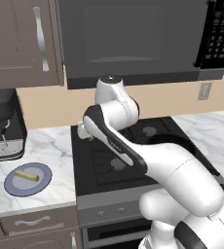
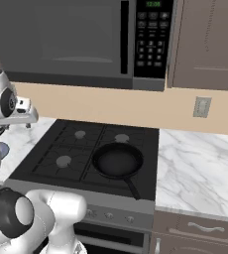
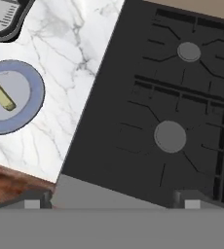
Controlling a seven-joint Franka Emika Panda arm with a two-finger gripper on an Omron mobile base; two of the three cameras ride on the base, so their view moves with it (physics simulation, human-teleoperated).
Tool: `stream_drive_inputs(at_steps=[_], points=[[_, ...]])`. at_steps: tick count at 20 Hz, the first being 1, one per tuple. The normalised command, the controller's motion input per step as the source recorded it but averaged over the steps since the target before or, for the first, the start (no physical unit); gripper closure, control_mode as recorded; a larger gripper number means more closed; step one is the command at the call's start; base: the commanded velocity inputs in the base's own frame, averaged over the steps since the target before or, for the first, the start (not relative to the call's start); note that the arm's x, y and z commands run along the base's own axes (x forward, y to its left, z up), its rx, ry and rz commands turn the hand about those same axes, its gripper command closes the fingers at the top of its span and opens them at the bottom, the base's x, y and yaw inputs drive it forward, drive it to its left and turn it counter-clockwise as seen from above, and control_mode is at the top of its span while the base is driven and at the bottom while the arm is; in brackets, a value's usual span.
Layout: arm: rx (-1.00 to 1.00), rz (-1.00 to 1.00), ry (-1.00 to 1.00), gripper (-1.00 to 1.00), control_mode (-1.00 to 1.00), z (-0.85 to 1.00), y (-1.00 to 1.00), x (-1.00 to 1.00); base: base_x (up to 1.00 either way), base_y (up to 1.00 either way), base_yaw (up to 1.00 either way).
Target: Pick up the butter stick and place it in the pan. Then turn on the burner for the pan.
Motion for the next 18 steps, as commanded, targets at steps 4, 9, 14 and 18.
stream_drive_inputs(at_steps=[4, 9, 14, 18], points=[[-0.03, 0.10, 0.00, -1.00, -1.00, -0.29, 0.70, -0.10, 0.00, 0.00, 0.00], [0.00, 0.08, 0.00, -1.00, -1.00, -0.21, 0.63, -0.05, 0.00, 0.00, 0.00], [0.00, 0.11, 0.00, -1.00, -1.00, -0.07, 0.50, -0.07, 0.00, 0.00, 0.00], [0.00, 0.14, 0.00, -1.00, -1.00, -0.05, 0.41, -0.11, 0.00, 0.00, 0.00]])
